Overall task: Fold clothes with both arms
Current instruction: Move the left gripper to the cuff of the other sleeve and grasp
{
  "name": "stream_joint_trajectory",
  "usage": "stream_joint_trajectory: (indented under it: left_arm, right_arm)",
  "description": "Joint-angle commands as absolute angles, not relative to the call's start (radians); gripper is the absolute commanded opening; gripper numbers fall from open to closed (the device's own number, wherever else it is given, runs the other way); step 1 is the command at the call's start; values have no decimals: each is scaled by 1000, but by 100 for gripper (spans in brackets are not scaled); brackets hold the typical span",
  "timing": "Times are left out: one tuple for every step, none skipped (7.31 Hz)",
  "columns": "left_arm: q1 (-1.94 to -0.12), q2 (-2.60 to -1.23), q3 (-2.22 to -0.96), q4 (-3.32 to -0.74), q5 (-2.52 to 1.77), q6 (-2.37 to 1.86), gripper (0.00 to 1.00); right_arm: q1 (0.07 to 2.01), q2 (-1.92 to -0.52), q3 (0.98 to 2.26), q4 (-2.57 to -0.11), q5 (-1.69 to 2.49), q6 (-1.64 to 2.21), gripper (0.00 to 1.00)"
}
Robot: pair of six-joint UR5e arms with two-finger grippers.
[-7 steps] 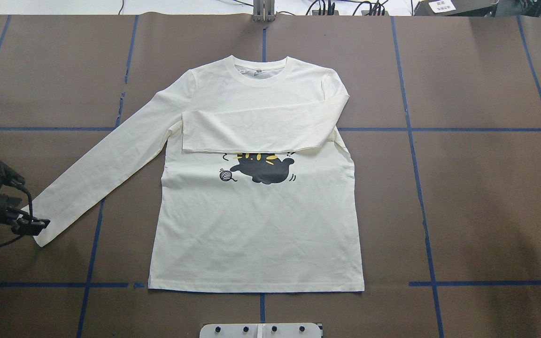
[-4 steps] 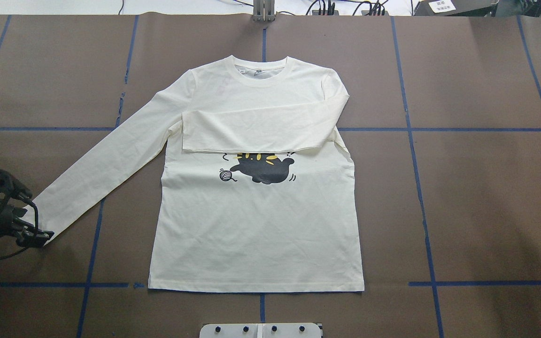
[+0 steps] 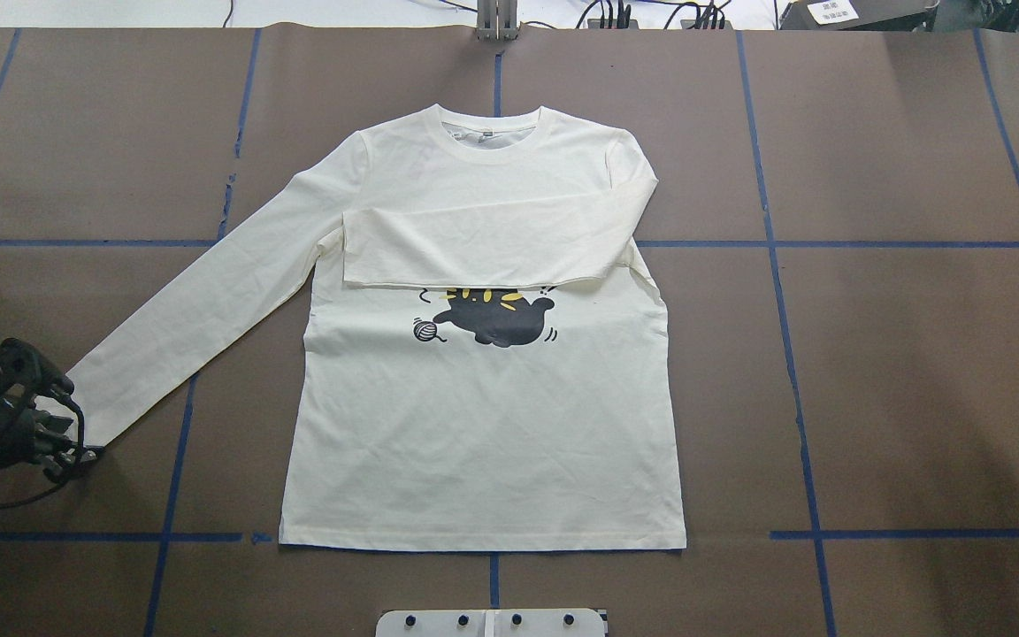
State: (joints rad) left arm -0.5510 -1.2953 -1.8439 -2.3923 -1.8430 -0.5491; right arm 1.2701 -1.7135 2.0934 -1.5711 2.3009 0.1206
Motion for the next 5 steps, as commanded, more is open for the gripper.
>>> stream_joint_trajectory:
  left_arm:
    - [-545,-1290,-1844,-2393,-1839,-555,47]
    - [-545,-1286,-1847,-2393,-1839,-555,20]
    - [-549,-1281,-1859,-2393,-1839,-557,0]
    - [-561,-1257,-1894,-2393,-1839,-555,0]
    - [-575,-1252,-1934,-2387,-1847,-549,0]
  right_arm:
    - [1273,-1713,2094,-1571,2302,121,100]
    - [1278,-1713,2095,-1571,2307,121,100]
    - [1278,-1713,2097,-1571,2307,121,100]
    - [1278,-1713,2095,-1571,2307,123,100]
    - [1278,-1713,2094,-1571,2309,121,100]
